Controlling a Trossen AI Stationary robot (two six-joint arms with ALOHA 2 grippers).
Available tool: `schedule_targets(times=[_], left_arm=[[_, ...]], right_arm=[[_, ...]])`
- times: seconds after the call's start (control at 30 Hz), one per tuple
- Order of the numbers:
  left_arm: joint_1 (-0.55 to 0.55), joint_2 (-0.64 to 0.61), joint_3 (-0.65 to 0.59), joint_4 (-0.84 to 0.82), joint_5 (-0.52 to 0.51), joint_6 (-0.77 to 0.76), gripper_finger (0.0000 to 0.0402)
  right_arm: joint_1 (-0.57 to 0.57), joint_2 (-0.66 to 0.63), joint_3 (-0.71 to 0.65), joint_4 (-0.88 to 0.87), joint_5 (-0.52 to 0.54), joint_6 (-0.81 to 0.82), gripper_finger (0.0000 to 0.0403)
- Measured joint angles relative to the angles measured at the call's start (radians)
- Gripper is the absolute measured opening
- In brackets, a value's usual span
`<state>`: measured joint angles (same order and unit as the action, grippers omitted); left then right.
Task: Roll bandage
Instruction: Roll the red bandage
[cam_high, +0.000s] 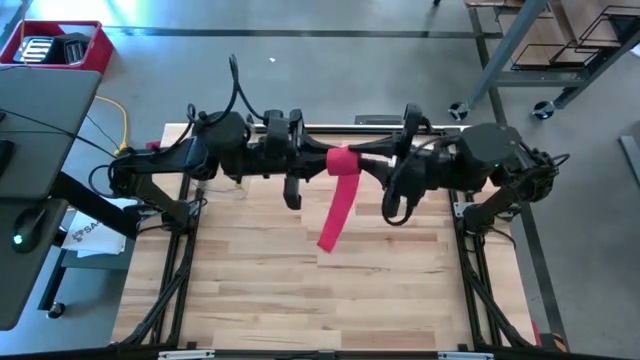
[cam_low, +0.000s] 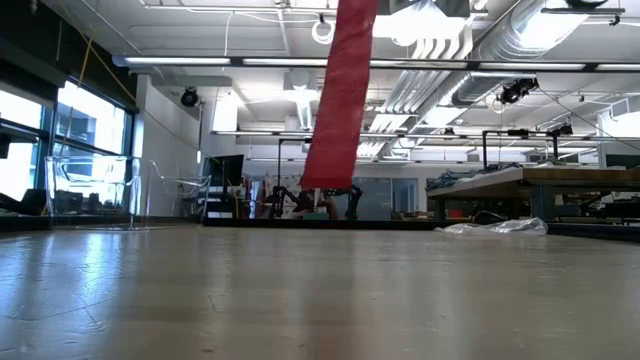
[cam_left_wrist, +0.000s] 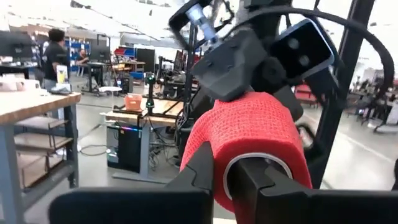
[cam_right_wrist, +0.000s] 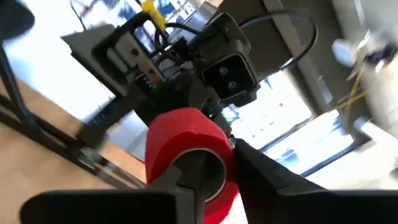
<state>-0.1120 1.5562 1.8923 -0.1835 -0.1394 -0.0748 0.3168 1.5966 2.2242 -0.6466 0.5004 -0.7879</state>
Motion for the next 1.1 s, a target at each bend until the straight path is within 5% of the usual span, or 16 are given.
schedule_targets(times=[0.5,0.8,0.97,1.1], left_arm=[[-0.009,-0.009,0.000,-0.023,0.001,0.304,0.0018],[-0.017,-0.013,0.000,-0.049,-0.030,0.295,0.0065],[-0.010,-0.024,0.000,-0.073,-0.026,0.166,0.0095],[-0.006,-0.044,0.000,-0.139,-0.034,0.072,0.0111]], right_arm=[[-0.083,-0.018,0.000,-0.142,-0.190,0.655,0.0115],[-0.128,0.001,0.000,-0.196,-0.274,0.626,0.0085],[-0.118,0.012,0.002,-0.194,-0.224,0.464,0.0015],[-0.089,0.017,0.000,-0.165,-0.107,0.291,0.0024]])
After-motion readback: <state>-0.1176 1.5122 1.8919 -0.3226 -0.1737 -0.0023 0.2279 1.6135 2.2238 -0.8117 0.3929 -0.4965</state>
